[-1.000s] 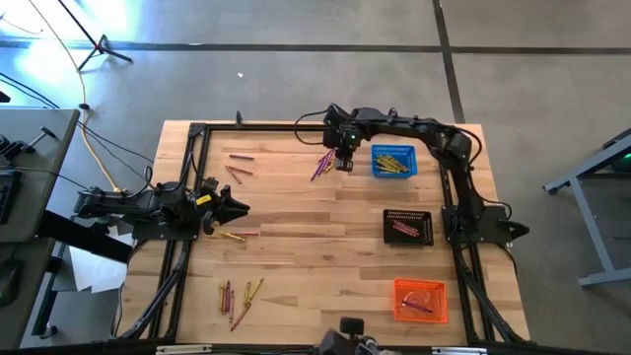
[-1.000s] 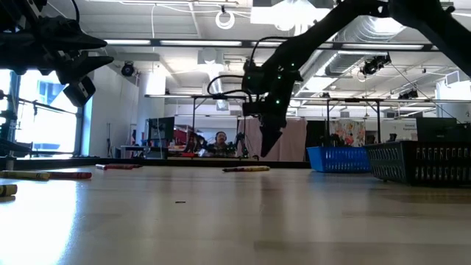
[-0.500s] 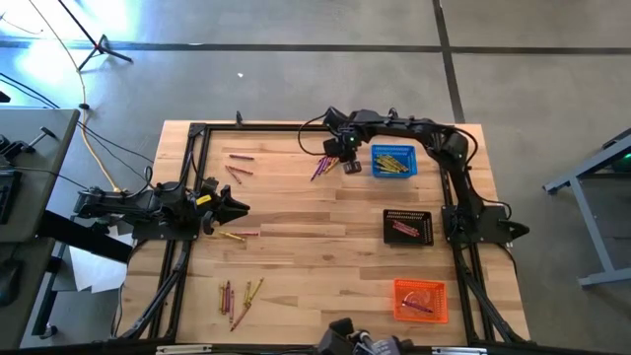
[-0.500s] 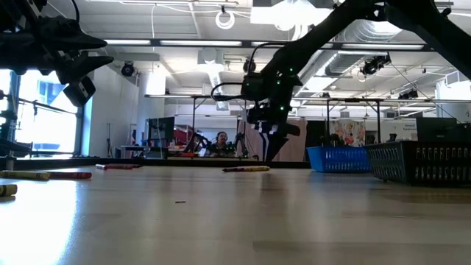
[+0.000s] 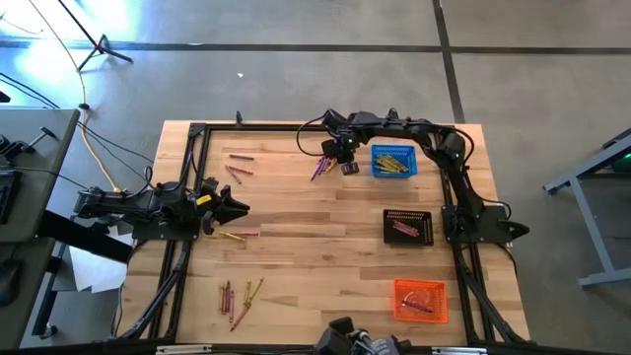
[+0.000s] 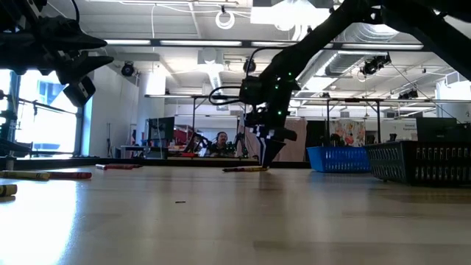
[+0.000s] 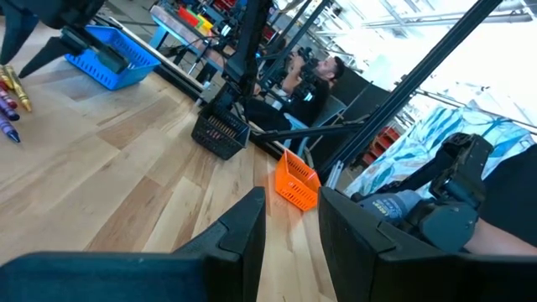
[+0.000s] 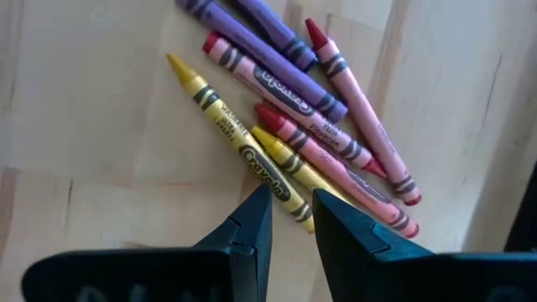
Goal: Sort crayons
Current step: Put the yellow crayon into the blue bin
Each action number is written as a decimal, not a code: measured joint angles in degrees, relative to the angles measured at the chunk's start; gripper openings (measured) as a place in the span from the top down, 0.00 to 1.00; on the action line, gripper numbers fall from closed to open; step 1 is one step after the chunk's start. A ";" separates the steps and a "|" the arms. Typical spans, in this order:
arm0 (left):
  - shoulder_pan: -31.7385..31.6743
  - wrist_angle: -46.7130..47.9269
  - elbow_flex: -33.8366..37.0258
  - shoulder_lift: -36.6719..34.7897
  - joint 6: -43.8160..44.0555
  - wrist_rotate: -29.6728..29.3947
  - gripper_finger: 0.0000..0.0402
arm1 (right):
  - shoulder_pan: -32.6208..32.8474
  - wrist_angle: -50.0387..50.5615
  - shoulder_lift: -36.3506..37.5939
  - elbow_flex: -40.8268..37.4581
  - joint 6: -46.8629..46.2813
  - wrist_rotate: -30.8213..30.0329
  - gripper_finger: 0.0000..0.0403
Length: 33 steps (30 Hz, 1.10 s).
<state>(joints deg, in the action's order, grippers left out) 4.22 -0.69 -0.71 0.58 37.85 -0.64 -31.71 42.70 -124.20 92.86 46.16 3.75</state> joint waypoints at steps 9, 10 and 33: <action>0.01 0.00 0.00 0.00 -0.01 -0.02 0.75 | -0.17 1.66 -1.34 0.13 -0.77 2.88 0.82; -0.01 -0.02 0.00 0.00 0.01 0.00 0.75 | -0.19 1.71 -1.48 0.22 -1.03 3.02 0.82; -0.01 0.00 0.01 0.01 0.01 0.00 0.75 | -0.09 15.56 -1.68 0.09 -8.45 6.41 0.97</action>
<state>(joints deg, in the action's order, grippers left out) 4.21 -0.69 -0.70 0.59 37.86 -0.64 -31.80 58.26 -125.88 92.95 37.71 10.16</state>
